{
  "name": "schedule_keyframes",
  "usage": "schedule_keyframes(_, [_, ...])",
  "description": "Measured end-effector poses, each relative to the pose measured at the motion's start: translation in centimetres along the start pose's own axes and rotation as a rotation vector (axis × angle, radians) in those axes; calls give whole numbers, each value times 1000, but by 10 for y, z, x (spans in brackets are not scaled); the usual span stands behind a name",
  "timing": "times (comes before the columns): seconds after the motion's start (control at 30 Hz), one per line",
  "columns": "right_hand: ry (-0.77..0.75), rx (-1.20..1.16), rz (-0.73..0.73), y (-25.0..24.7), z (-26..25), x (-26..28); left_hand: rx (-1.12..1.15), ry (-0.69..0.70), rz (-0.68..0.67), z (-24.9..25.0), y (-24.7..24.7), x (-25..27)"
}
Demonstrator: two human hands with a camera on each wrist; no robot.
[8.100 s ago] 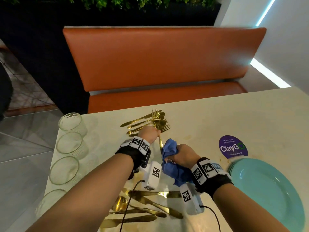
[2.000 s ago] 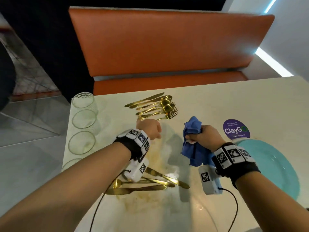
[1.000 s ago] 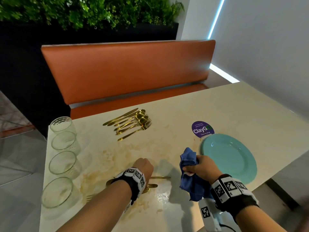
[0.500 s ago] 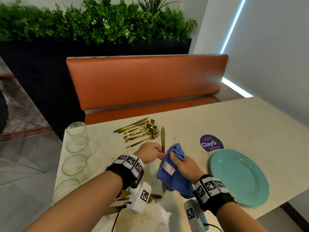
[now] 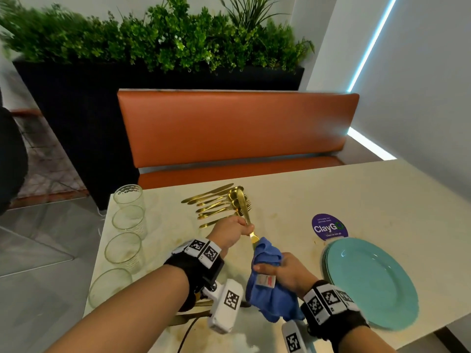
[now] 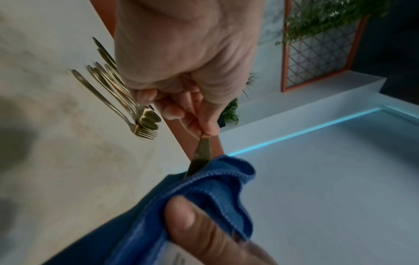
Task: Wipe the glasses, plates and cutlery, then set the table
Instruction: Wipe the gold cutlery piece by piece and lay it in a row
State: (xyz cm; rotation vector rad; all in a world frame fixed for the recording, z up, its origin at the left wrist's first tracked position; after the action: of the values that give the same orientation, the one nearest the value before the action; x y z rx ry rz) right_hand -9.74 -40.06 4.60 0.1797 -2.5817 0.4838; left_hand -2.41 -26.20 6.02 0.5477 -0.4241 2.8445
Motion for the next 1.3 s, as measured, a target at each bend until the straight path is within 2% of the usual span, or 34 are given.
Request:
schedule_keyframes(0.1, [-17,101,-25,-10,-4,0,11,2,29,6,-1,0])
schedule_keyframes(0.2, [-32,212,44,-27,-13,2,-4,5,10,9,-2,-2])
schedule_keyframes(0.27, [-30,287,84,-40,-19,3,-100,31,53,13,-13,-6])
schedule_keyframes(0.3, [-26,344,97,-46,-23,4,-247,72,100,17,-24,-6])
schedule_keyframes(0.37, [-6,476,73,-56,-29,5,-700,223,174,29,-42,-7])
schedule_keyframes(0.43, [1,563,33,-63,-36,4,-1070,410,125,37,-48,-9])
schedule_keyframes(0.5, [-3,565,58,-71,-42,3,-1190,438,6,33,-52,-14])
schedule_keyframes(0.57, [-22,401,138,-83,-49,1,-1234,399,-47,28,-57,-15])
schedule_keyframes(0.63, [-63,121,268,-96,-52,-3,-1212,356,-116,25,-55,-12])
schedule_keyframes(0.7, [-110,-123,438,-108,-52,-11,-1055,309,-162,20,-47,-8])
schedule_keyframes(0.8, [-159,-293,620,-109,-50,-22,-776,205,-110,11,-39,-4])
schedule_keyframes(0.9, [-119,-499,734,-111,-41,-24,-573,59,-69,-5,-44,-5])
schedule_keyframes(0.93, [-94,-527,700,-108,-37,-25,-504,23,-52,-8,-46,-4])
schedule_keyframes(1.03, [-20,-471,433,-71,-34,-27,-295,-17,-52,-12,-39,2])
schedule_keyframes(1.1, [-11,-418,313,-40,-37,-31,-300,3,-95,-9,-23,7])
schedule_keyframes(1.2, [-30,-482,301,-23,-44,-41,-340,34,-141,-7,1,13])
schedule_keyframes(1.3, [-80,-583,334,-29,-54,-41,-225,38,-168,-5,7,13])
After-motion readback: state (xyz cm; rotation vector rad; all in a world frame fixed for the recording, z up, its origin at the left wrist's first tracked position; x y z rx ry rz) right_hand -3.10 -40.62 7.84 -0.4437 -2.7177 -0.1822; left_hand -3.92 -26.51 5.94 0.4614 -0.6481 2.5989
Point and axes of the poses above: each hand's wrist, its own x-axis away from the middle knuckle, its own y-axis out of the palm, z = x × y, the point moved 4 cm from there along -x, towards the middle knuckle, and after that the axes turned 7 degrees about -x, right-handed, at the moved point
